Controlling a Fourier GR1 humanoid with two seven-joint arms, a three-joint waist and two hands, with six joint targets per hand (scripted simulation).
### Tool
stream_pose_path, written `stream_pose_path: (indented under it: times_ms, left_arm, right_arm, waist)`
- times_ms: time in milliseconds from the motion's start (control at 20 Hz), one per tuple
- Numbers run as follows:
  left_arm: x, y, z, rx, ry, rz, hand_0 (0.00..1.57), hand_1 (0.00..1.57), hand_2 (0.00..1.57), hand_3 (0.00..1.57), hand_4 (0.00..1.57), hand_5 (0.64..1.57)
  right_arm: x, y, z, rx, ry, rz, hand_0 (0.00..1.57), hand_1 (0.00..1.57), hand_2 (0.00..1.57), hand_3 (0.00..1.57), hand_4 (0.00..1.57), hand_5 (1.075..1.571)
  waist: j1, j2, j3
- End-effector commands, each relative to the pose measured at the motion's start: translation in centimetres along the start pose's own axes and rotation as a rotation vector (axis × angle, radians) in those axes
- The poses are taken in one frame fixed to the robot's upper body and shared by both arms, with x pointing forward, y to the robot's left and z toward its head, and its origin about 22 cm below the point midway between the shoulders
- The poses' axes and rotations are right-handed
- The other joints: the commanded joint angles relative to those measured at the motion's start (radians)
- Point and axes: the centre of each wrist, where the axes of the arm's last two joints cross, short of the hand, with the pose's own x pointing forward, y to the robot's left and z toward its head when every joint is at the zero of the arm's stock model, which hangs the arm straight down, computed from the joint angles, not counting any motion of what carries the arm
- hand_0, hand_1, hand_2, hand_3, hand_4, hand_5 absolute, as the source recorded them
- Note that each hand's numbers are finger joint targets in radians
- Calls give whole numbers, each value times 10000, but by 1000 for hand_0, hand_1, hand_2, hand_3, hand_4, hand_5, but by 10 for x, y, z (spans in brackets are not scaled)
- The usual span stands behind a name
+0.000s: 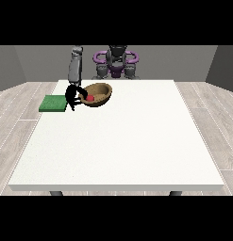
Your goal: Pick the cup and pour the ball into the bowl, then pick the bowl and place it on the pad
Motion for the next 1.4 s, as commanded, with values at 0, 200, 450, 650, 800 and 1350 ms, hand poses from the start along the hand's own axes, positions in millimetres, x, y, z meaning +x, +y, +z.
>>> stream_pose_path:
  times_ms: [0,200,450,650,800,1350]
  left_arm:
    - [-16,13,10,176,719,-57,0,0,0,0,1192,1526]
    - [-33,35,23,967,1090,28,0,0,0,0,1199,1539]
    - [-78,44,57,1339,1831,-377,0,0,0,0,1203,1540]
    - [-53,61,50,1427,1277,-190,0,0,0,0,1201,1545]
    - [-46,60,46,1545,873,-357,0,0,0,0,1205,1543]
    - [-44,86,61,1752,396,-611,0,0,0,0,1212,1553]
  right_arm:
    - [9,-55,-8,-1026,1906,2422,1571,1571,1571,1175,1000,1545]
    - [57,-59,-37,-573,2190,2937,1571,1571,1571,1025,1044,1558]
    - [113,-79,-59,-157,2553,3948,1571,1571,1571,724,1050,1563]
    - [161,-111,-77,-470,2003,3207,1571,1571,1571,674,1081,1566]
    - [171,-125,-79,-438,1740,3205,1571,1571,1571,585,1094,1564]
    - [160,-116,-81,-562,1612,2187,1571,1571,1571,453,1069,1566]
  waist:
    - [-414,-495,89]
    - [-1246,-777,98]
    - [-1705,-1405,114]
    - [-1734,-734,139]
    - [-1745,-455,144]
    - [-1653,218,144]
